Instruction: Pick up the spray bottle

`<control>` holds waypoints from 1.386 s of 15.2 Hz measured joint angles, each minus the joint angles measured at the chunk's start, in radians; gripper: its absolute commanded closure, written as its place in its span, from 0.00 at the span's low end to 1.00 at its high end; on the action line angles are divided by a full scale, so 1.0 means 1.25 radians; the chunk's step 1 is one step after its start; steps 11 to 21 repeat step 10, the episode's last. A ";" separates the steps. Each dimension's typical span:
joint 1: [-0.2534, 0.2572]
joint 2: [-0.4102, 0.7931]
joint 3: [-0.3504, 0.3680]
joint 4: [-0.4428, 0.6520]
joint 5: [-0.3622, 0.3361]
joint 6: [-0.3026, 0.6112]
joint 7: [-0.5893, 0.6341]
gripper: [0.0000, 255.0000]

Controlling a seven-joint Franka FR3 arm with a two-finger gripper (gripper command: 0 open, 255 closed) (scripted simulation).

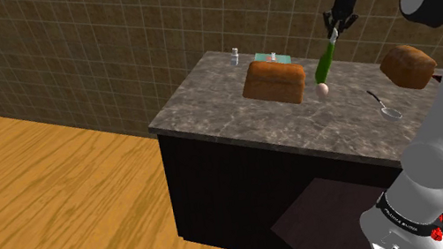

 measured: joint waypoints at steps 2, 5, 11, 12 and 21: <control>-0.003 0.008 0.000 0.032 0.003 -0.024 0.001 1.00; -0.010 0.016 -0.002 0.076 0.007 -0.062 -0.001 1.00; -0.024 0.040 -0.002 0.159 0.018 -0.122 -0.002 1.00; -0.024 0.040 -0.002 0.159 0.018 -0.122 -0.002 1.00; -0.024 0.040 -0.002 0.159 0.018 -0.122 -0.002 1.00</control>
